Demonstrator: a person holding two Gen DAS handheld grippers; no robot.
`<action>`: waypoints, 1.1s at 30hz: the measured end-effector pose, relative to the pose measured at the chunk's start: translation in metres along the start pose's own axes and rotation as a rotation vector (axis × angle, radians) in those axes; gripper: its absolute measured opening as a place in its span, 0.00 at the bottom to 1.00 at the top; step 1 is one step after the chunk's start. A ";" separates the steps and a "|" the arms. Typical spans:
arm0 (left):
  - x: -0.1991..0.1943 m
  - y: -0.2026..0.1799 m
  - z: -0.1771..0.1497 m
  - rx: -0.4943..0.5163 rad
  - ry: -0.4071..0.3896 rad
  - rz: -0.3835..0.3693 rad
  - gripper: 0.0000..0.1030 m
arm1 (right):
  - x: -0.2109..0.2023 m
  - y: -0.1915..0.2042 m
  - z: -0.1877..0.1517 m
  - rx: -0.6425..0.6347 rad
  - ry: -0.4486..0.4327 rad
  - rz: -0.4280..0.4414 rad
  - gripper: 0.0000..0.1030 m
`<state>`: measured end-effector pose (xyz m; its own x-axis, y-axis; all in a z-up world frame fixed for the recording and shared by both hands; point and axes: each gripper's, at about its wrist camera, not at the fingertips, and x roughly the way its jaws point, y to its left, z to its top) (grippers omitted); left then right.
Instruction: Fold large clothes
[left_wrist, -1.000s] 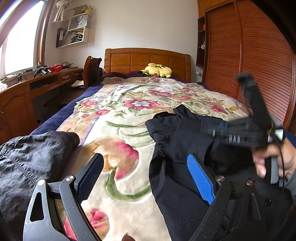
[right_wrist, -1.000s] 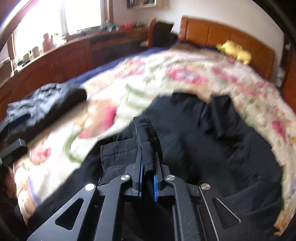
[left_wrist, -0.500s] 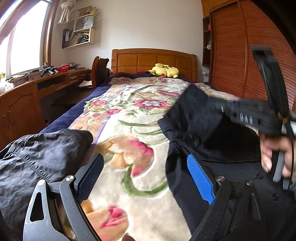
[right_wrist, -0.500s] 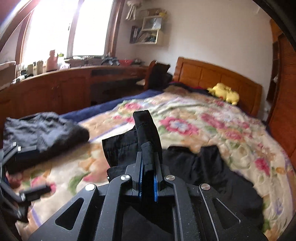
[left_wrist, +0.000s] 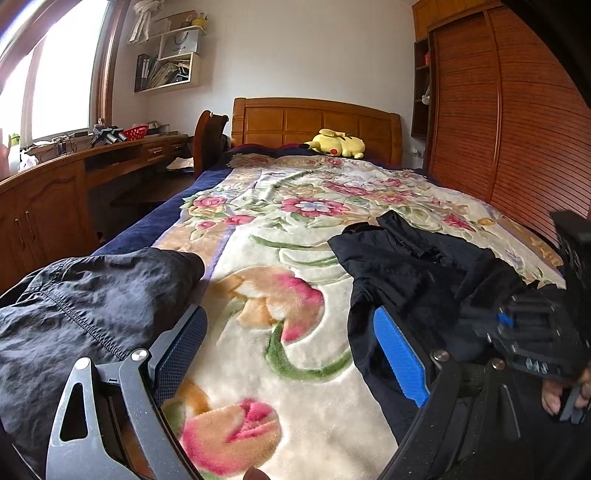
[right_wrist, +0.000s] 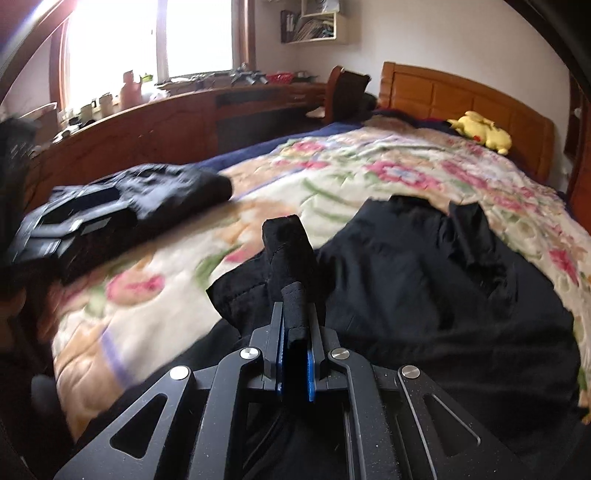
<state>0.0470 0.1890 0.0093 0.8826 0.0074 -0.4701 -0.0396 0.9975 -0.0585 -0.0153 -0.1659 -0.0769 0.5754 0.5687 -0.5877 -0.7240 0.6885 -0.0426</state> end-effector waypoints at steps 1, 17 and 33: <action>0.000 -0.001 0.000 0.000 0.001 -0.001 0.90 | -0.004 0.000 -0.003 0.002 0.005 0.005 0.09; -0.011 -0.018 -0.014 0.017 0.012 -0.048 0.90 | -0.070 0.009 -0.047 0.061 0.074 0.067 0.28; -0.011 -0.036 -0.027 0.037 0.069 -0.139 0.90 | -0.124 -0.051 -0.045 0.166 -0.042 -0.161 0.44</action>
<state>0.0263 0.1511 -0.0070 0.8441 -0.1345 -0.5190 0.0994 0.9905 -0.0950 -0.0670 -0.2913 -0.0382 0.6961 0.4615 -0.5500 -0.5513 0.8343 0.0025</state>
